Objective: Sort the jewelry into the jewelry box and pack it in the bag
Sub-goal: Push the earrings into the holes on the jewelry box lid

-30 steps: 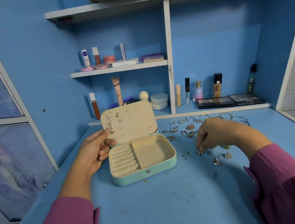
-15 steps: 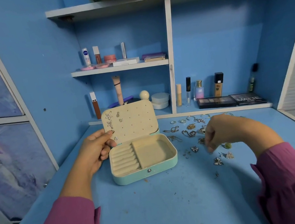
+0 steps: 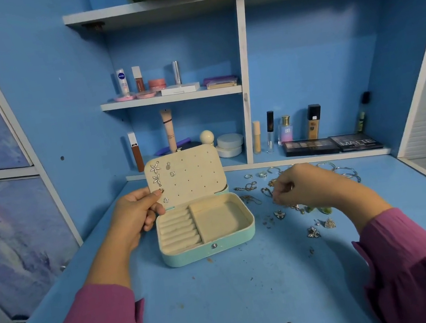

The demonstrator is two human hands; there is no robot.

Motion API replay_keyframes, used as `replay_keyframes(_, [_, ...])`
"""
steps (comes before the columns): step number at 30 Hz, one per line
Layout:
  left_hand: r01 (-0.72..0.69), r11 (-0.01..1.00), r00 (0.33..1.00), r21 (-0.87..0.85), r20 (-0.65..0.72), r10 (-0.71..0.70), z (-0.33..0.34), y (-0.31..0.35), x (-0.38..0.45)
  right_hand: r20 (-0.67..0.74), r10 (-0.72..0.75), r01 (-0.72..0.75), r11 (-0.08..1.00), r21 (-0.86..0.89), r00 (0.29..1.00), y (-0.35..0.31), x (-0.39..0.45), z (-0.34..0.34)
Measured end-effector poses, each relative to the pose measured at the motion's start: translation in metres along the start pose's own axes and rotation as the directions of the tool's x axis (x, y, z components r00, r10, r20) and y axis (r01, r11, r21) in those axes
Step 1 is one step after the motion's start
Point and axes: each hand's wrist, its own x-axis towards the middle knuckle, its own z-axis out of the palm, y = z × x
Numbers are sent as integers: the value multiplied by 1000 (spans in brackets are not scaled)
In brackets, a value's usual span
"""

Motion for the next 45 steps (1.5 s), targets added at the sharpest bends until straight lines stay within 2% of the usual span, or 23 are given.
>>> replay_keyframes(5, [-27, 999, 999, 26, -19, 28, 0, 0, 0, -100, -83, 98, 985, 145, 991, -21, 7, 17])
replay_keyframes(16, [-37, 999, 998, 33, -45, 39, 0, -1, 1, -223, -244, 252, 968, 8, 944, -98, 46, 56])
replay_keyframes(21, [-38, 999, 998, 16, -44, 39, -1, -2, 2, -304, -240, 253, 967, 4, 922, -124, 61, 74])
replay_keyframes(28, [-38, 999, 999, 2, -35, 38, -1, -1, 1, -348, -228, 242, 970, -4, 909, -137, 69, 80])
replay_keyframes(34, [-18, 999, 999, -27, -32, 17, 0, 5, -5, -423, -133, 164, 986, 38, 896, -141, 69, 84])
replay_keyframes(39, [26, 995, 999, -94, 36, -23, 2, 14, -14, -443, -139, 194, 978, 80, 886, -139, 67, 83])
replay_keyframes(45, [118, 977, 987, -178, 128, -96, 3, 20, -20, -467, -190, 239, 970, 48, 864, -135, 66, 83])
